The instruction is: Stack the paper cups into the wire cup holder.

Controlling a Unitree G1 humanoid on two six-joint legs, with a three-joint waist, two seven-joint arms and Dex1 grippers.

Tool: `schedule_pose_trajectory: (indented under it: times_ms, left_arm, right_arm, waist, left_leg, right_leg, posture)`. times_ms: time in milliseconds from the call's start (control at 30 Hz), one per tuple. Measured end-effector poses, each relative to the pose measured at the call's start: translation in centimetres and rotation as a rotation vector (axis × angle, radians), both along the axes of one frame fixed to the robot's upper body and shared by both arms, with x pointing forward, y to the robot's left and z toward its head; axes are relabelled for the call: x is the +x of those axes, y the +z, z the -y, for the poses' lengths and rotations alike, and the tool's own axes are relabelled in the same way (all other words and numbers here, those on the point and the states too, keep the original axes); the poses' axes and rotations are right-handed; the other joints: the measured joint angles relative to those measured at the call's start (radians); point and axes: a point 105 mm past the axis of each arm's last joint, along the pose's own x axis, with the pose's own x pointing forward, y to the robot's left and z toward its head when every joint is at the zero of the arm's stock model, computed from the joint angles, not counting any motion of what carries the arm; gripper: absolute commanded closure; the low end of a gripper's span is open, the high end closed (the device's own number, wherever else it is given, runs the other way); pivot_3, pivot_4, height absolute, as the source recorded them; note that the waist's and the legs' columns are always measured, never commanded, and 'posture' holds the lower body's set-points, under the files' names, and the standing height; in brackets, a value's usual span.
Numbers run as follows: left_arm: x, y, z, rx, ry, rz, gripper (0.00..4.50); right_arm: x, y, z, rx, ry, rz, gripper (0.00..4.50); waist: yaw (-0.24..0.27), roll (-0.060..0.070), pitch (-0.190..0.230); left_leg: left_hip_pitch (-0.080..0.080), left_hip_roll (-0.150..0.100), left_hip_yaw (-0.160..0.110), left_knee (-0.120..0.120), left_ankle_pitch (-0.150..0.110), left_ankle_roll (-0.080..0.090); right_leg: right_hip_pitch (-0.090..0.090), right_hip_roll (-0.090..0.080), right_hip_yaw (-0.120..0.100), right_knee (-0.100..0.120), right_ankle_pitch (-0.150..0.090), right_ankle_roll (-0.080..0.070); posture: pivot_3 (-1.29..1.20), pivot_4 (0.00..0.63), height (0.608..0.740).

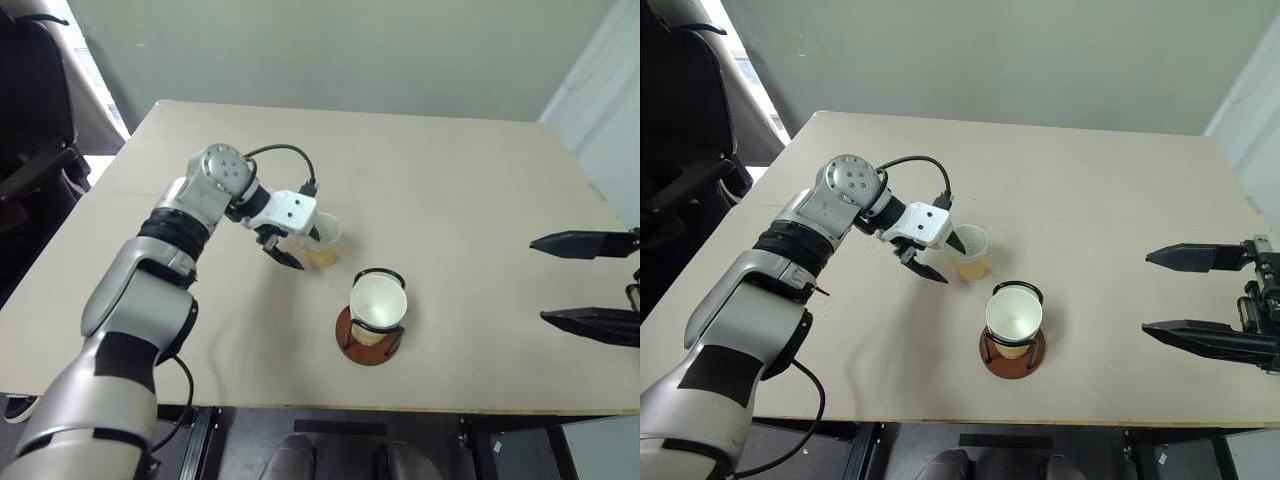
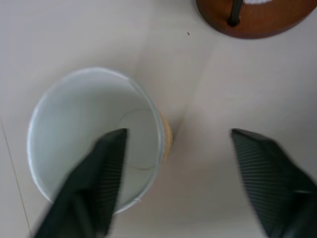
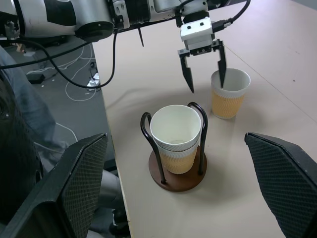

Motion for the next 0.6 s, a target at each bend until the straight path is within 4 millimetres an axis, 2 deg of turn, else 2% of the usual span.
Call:
schedule_pose_trajectory:
  times_ms: [133, 200, 333, 433, 533, 600]
  left_arm:
    - [0.1, 0.4, 0.1, -0.022, 0.009, 0.0, 3.91]
    - [0.2, 0.5, 0.0, -0.03, 0.02, -0.003, 4.48]
    - [0.4, 1.0, -0.3, -0.048, 0.048, -0.005, 4.48]
    - [0.5, 2.2, -0.1, -0.092, 0.064, -0.003, 4.48]
    - [0.2, 5.7, 0.8, -0.221, 0.061, 0.015, 4.48]
    - [-0.8, 8.6, 1.6, -0.32, 0.019, 0.02, 4.48]
  right_arm:
    - [-0.1, 0.0, 0.0, -0.003, -0.008, 0.005, 0.0]
    - [0.0, 0.1, 0.0, -0.002, -0.013, 0.008, 0.0]
    - [0.0, 0.1, 0.1, -0.001, -0.019, 0.01, 0.0]
    - [0.0, 0.2, 0.1, 0.0, -0.02, 0.012, 0.0]
    - [0.1, 0.4, 0.2, 0.003, -0.023, 0.016, 0.0]
    - [0.0, 0.7, 0.2, 0.013, -0.018, 0.023, 0.0]
  waist:
    - [-0.001, 0.0, 0.0]
    - [-0.001, 0.0, 0.0]
    - [-0.001, 0.0, 0.0]
    - [-0.001, 0.0, 0.0]
    - [-0.001, -0.001, 0.0]
    - [-0.001, -0.001, 0.0]
  left_leg:
    - [0.0, 0.0, 0.001, 0.0, 0.0, 0.0]
    - [0.0, 0.0, 0.001, 0.0, 0.0, 0.0]
    - [0.0, 0.0, 0.001, 0.0, 0.0, 0.0]
    - [0.0, 0.0, 0.001, 0.0, 0.0, 0.0]
    - [-0.001, 0.0, 0.001, 0.0, 0.0, 0.0]
    - [-0.002, 0.0, 0.002, 0.0, 0.0, 0.0]
  right_leg:
    - [0.0, 0.0, 0.0, 0.0, 0.0, 0.0]
    - [0.0, 0.0, 0.0, 0.0, 0.0, 0.0]
    - [0.0, 0.0, 0.0, 0.0, 0.0, 0.0]
    - [0.0, 0.0, 0.0, 0.0, 0.0, 0.0]
    - [-0.001, 0.0, 0.0, 0.0, 0.0, 0.001]
    - [-0.001, 0.001, 0.0, -0.001, 0.0, 0.001]
  posture:
    - [0.0, 0.15, 0.74]
    - [0.0, 0.15, 0.74]
    - [0.0, 0.15, 0.74]
    - [0.0, 0.15, 0.74]
    - [0.0, 0.15, 0.74]
    - [0.0, 0.15, 0.74]
